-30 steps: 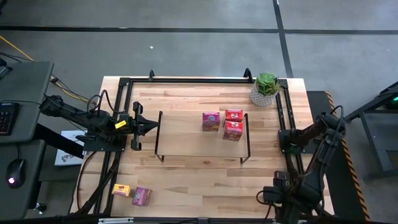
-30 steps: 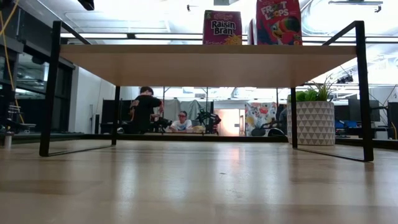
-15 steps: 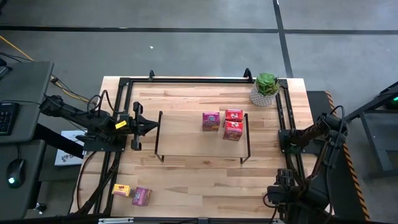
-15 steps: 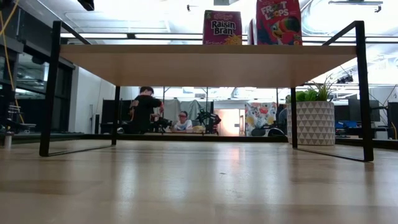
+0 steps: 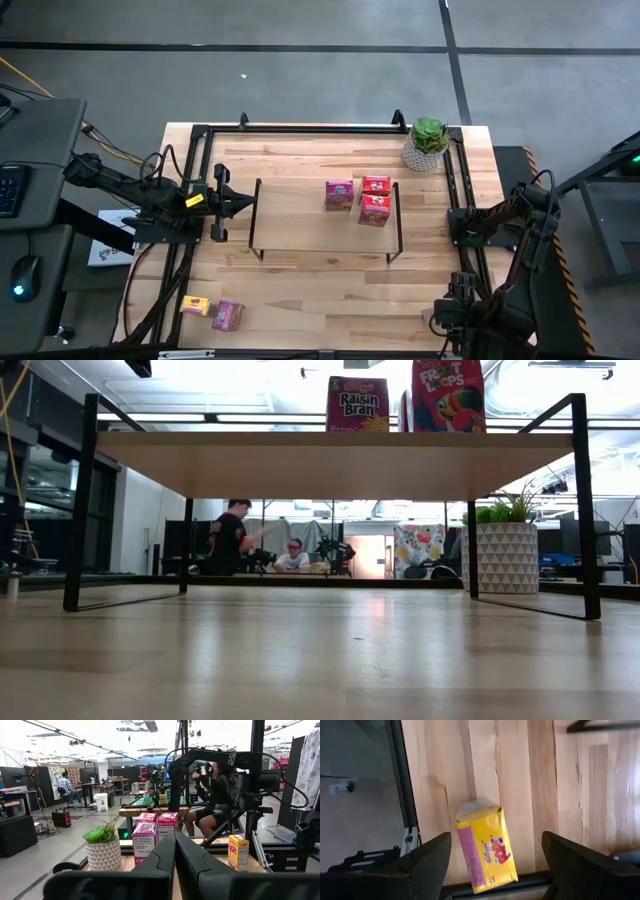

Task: Stack cereal on shelf
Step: Put the right yellow cereal box on the shelf

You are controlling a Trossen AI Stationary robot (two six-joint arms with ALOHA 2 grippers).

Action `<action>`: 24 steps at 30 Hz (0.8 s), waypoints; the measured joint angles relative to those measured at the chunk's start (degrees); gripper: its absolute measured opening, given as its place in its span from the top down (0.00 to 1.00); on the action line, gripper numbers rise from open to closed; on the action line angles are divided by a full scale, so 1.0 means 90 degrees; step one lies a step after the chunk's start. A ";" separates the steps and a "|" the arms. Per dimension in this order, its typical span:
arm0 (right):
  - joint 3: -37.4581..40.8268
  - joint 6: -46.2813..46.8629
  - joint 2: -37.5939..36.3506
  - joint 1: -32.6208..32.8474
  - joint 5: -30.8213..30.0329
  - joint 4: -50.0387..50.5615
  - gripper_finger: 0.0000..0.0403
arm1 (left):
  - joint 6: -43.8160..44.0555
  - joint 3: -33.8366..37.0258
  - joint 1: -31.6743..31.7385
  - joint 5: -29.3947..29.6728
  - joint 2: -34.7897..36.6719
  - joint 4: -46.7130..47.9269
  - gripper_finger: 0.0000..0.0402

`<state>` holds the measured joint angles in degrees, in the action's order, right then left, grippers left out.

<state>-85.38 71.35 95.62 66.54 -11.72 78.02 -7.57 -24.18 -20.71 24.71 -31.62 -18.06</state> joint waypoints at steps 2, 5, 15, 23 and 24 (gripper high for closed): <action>0.0000 0.0064 0.0032 0.0000 0.0182 0.0043 0.24 | 0.0002 0.0000 -0.0001 0.0000 0.0000 0.0000 1.00; 0.0000 0.0036 0.0140 0.0000 0.0259 0.0037 0.24 | 0.0002 0.0000 0.0000 0.0000 0.0000 0.0001 1.00; 0.0000 -0.0036 0.0228 -0.0019 0.0359 0.0093 0.25 | 0.0002 0.0000 -0.0002 0.0000 0.0000 0.0002 1.00; 0.0000 -0.0315 0.0404 -0.0173 0.0577 0.0105 0.25 | 0.0005 0.0000 -0.0002 0.0000 0.0000 0.0005 1.00; 0.0000 -0.0342 0.0413 -0.0200 0.0604 0.0105 0.25 | 0.0005 0.0000 -0.0001 0.0000 0.0000 0.0005 1.00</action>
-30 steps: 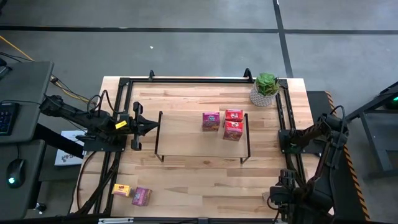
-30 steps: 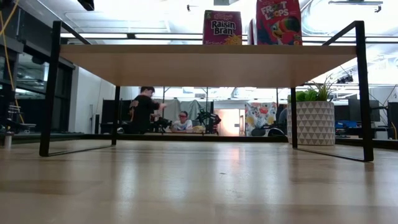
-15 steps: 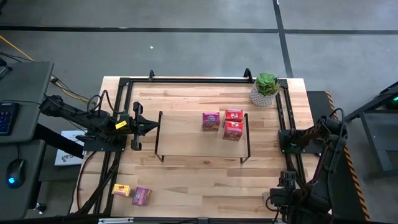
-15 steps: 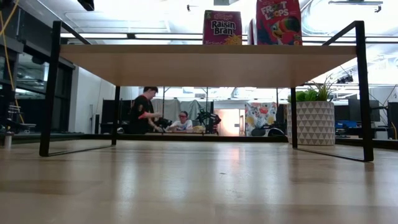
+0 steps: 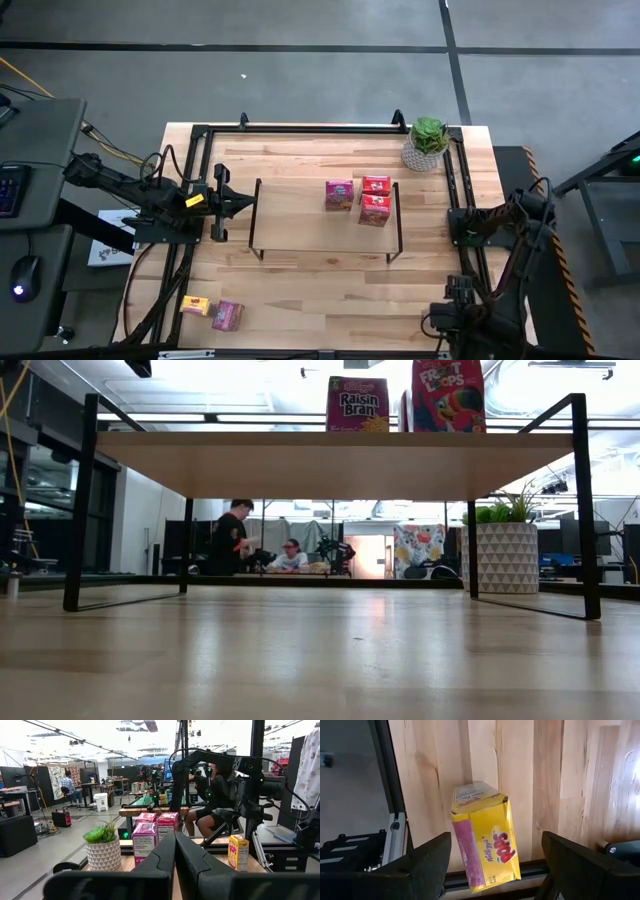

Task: Stack cereal on shelf
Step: Put the right yellow cereal box on the shelf

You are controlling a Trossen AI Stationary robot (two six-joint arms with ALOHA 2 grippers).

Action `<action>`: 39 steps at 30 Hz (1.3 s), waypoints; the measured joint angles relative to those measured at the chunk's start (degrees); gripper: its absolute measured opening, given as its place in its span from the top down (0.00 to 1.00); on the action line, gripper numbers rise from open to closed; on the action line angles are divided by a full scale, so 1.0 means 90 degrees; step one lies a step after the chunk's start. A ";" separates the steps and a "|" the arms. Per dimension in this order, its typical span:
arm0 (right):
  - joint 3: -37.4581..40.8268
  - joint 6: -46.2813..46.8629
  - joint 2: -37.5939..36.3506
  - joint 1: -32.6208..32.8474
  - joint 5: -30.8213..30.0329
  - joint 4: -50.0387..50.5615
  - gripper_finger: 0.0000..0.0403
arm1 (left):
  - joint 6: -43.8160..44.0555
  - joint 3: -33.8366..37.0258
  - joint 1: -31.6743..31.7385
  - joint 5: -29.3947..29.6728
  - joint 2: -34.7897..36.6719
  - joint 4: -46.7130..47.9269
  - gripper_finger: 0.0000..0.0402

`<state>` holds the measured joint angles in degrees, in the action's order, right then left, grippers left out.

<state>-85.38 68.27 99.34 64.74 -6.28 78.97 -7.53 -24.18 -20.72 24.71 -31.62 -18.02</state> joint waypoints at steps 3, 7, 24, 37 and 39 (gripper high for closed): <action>0.0000 -0.0022 0.0002 -0.0035 0.0046 -0.0003 0.25 | 0.0000 0.0000 -0.0001 0.0000 0.0001 0.0002 1.00; 0.0000 -0.0022 0.0002 -0.0064 0.0080 -0.0065 0.25 | 0.0000 0.0000 0.0001 0.0000 0.0000 0.0002 1.00; 0.0000 -0.0386 0.0301 -0.0087 0.0548 -0.0091 0.25 | 0.0001 0.0000 0.0000 0.0000 0.0000 0.0017 1.00; 0.0000 -0.0457 0.0393 -0.0178 0.0458 0.0032 0.25 | 0.0002 0.0000 -0.0001 0.0000 0.0000 0.0019 1.00; 0.0000 -0.0465 0.0419 -0.0196 0.0723 0.0042 0.25 | 0.0002 0.0000 -0.0001 -0.0002 0.0002 0.0022 1.00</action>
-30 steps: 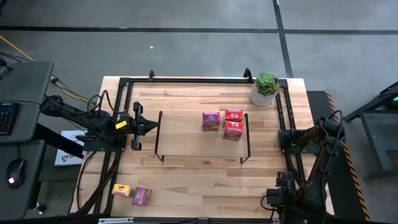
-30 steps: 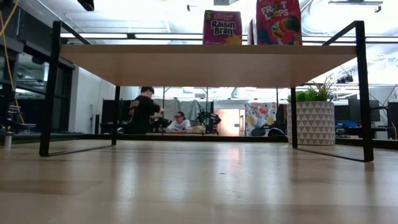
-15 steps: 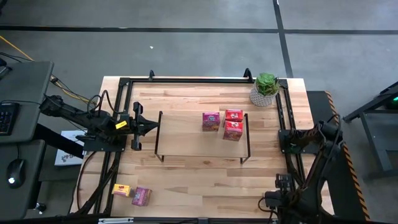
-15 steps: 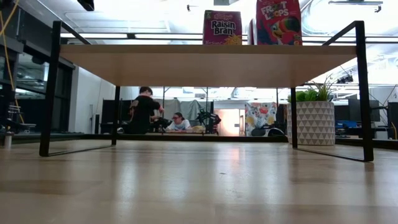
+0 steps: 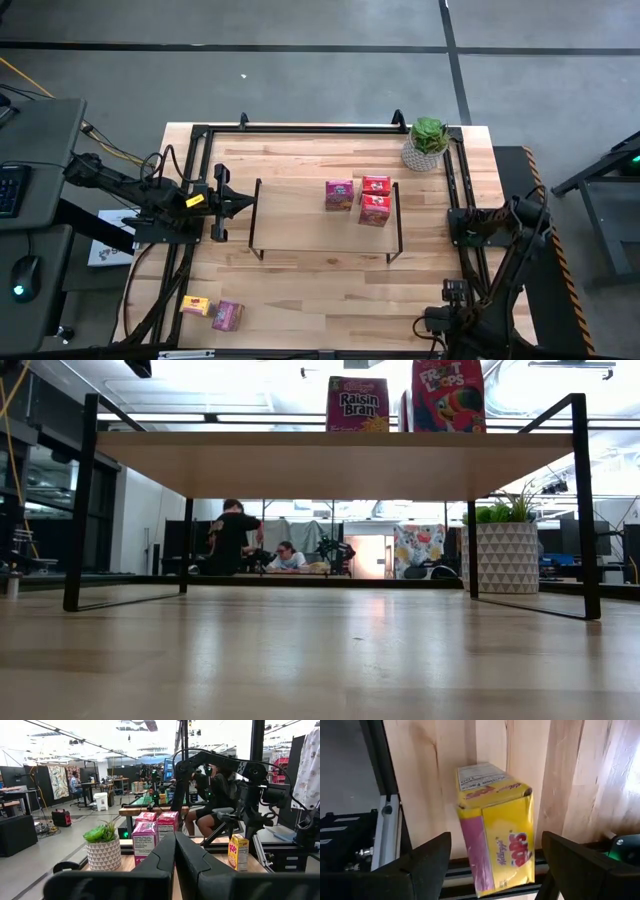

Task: Stack cereal on shelf
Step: Put the right yellow cereal box on the shelf

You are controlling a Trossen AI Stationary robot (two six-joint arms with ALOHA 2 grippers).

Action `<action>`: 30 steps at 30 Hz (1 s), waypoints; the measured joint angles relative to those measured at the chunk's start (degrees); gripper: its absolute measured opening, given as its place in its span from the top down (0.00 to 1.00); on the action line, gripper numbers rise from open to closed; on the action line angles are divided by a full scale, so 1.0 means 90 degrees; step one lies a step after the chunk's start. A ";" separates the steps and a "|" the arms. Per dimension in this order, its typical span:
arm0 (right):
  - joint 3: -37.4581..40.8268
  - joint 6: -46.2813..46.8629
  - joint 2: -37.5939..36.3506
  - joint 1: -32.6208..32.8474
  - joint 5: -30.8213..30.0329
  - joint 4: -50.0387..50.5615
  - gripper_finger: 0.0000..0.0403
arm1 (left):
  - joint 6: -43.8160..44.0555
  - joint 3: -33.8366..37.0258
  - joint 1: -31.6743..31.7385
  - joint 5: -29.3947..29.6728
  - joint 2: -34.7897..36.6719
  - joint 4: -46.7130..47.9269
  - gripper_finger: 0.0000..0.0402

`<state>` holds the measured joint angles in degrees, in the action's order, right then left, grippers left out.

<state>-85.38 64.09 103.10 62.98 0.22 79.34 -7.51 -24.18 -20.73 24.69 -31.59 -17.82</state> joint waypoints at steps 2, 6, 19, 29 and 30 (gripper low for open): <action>0.0000 -0.0011 0.0056 -0.0007 -0.0020 0.0018 0.25 | -0.0001 0.0002 0.0000 0.0000 0.0000 0.0000 1.00; 0.0000 -0.0205 0.0257 -0.0012 -0.0013 0.0137 0.25 | 0.0000 0.0002 0.0000 0.0000 0.0000 0.0002 1.00; 0.0000 -0.0509 0.0414 -0.0012 0.0363 0.0066 0.25 | -0.0005 0.0002 0.0000 0.0000 0.0000 0.0002 1.00; 0.0000 0.0581 0.0414 -0.0012 -0.0473 -0.0925 0.25 | -0.0010 0.0002 0.0000 0.0000 0.0000 0.0002 1.00; 0.0000 0.0601 0.0414 -0.0012 -0.0599 -0.1059 0.25 | -0.0007 0.0002 0.0000 0.0000 0.0000 0.0002 1.00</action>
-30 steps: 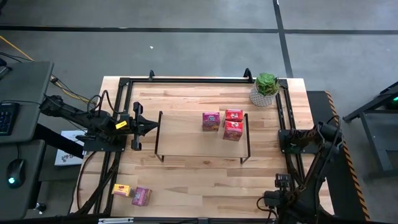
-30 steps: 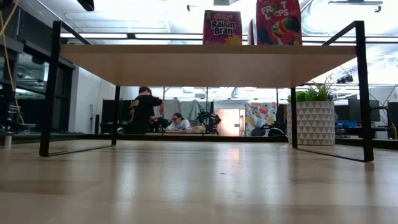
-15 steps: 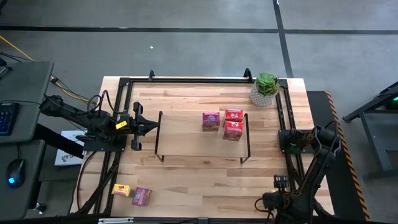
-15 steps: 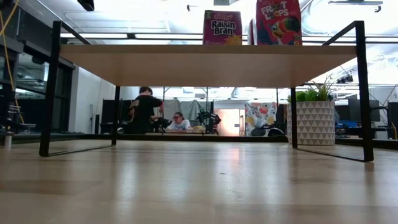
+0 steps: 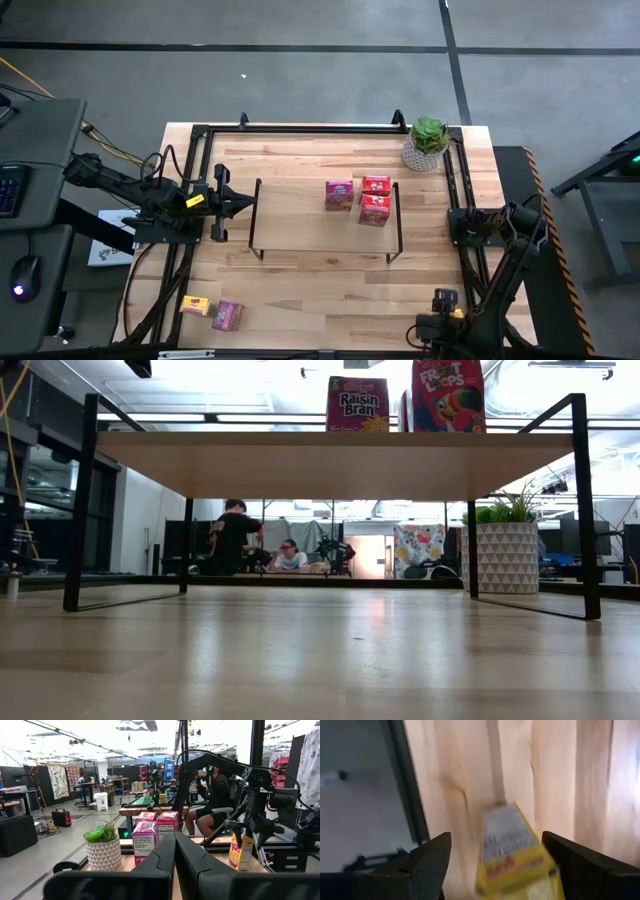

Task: Stack cereal on shelf
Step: Put the right yellow cereal box on the shelf

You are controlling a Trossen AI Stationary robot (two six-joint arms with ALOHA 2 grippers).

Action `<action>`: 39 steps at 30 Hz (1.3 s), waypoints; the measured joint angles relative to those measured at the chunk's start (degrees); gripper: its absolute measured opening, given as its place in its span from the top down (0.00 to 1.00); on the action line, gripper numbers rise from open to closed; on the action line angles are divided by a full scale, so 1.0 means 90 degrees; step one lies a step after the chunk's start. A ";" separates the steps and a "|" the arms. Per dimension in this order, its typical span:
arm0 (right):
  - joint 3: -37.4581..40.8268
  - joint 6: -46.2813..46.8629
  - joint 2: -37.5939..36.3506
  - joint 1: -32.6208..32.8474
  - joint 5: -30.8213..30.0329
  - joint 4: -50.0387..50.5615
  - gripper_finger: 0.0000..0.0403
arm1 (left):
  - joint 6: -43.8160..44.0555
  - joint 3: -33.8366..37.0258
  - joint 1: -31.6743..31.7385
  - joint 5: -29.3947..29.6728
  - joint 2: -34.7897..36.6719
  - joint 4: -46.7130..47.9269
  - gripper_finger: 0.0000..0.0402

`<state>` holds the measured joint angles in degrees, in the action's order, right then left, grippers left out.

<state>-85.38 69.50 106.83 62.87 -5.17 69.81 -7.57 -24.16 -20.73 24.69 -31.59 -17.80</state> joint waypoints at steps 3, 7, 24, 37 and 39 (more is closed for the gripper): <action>0.0000 -0.0098 0.0000 0.0000 -0.0344 -0.0323 0.25 | -0.0002 0.0000 0.0000 0.0000 0.0000 0.0000 1.00; 0.0000 -0.0107 -0.0002 0.0000 -0.0774 -0.0344 0.25 | -0.0002 0.0000 0.0001 0.0000 0.0000 0.0000 1.00; 0.0000 -0.1958 -0.0010 0.0002 -0.0015 0.0732 0.25 | -0.0008 0.0000 0.0000 0.0001 0.0000 0.0000 1.00; 0.0000 -0.2990 -0.0010 0.0001 0.0579 0.0890 0.25 | -0.0010 0.0000 0.0001 0.0000 -0.0001 0.0000 1.00; 0.0000 -0.3156 -0.0010 0.0004 0.0650 0.0916 0.25 | -0.0007 0.0000 0.0000 0.0000 0.0000 0.0000 1.00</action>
<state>-85.38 41.09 106.74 62.91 0.68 78.06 -7.64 -24.16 -20.73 24.69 -31.60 -17.80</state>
